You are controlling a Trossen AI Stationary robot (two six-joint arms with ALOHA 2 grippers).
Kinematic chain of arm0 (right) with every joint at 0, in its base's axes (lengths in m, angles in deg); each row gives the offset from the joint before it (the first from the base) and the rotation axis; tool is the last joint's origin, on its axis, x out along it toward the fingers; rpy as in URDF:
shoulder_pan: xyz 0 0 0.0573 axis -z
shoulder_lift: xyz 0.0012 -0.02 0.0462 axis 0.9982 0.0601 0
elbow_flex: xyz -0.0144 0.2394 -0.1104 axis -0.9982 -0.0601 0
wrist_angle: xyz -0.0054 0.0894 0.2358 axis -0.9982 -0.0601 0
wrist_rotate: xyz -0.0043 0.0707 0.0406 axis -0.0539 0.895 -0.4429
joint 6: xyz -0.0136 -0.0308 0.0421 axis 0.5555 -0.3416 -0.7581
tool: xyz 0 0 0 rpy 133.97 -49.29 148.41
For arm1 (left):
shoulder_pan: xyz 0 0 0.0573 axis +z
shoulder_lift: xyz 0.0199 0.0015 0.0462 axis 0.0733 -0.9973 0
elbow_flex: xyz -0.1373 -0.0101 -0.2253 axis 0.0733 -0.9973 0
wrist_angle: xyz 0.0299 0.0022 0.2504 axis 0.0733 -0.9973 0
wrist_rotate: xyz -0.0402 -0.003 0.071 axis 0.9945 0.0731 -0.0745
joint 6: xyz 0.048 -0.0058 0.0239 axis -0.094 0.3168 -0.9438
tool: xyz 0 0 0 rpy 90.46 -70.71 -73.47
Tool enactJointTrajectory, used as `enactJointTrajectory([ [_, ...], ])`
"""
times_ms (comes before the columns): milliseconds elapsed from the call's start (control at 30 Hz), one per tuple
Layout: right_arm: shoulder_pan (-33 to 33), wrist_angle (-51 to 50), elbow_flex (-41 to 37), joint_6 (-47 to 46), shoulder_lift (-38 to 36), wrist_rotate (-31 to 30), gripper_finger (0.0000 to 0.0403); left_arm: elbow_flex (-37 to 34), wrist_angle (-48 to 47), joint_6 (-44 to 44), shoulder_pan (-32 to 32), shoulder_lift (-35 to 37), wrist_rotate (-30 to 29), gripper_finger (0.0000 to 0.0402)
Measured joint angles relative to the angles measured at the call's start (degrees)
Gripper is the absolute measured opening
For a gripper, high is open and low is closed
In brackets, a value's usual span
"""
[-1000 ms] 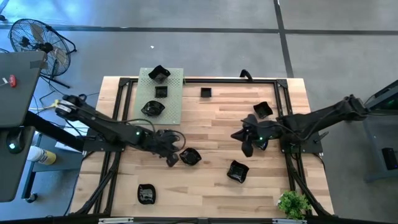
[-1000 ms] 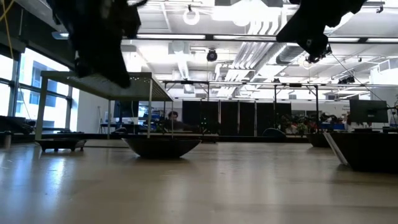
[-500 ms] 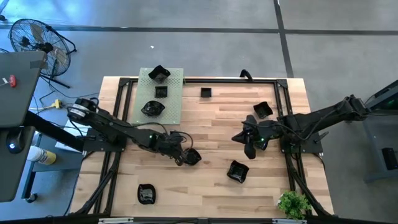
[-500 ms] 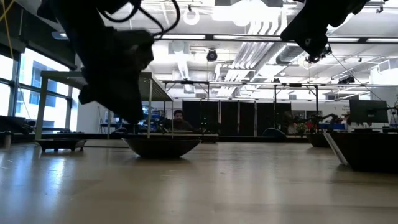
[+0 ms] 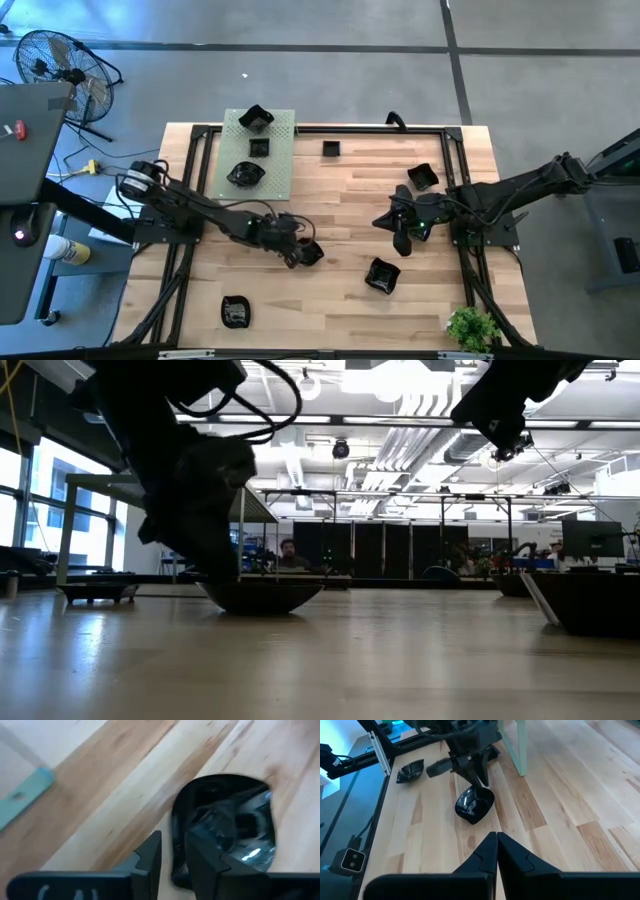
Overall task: Pick & Place Mini shaped plates
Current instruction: Stack the leaf-shaped plate on the other leaf-shaped plate on the shelf
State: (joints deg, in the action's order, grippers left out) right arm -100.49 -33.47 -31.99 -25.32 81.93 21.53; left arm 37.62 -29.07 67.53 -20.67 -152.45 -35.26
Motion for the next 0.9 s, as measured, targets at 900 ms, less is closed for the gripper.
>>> enactJointTrajectory([
  [900,0.04,-0.1,0.0,2.62,0.02,-0.25,0.0002,6.95,-5.91,-11.56,1.21,14.14,6.51,0.0001],
])
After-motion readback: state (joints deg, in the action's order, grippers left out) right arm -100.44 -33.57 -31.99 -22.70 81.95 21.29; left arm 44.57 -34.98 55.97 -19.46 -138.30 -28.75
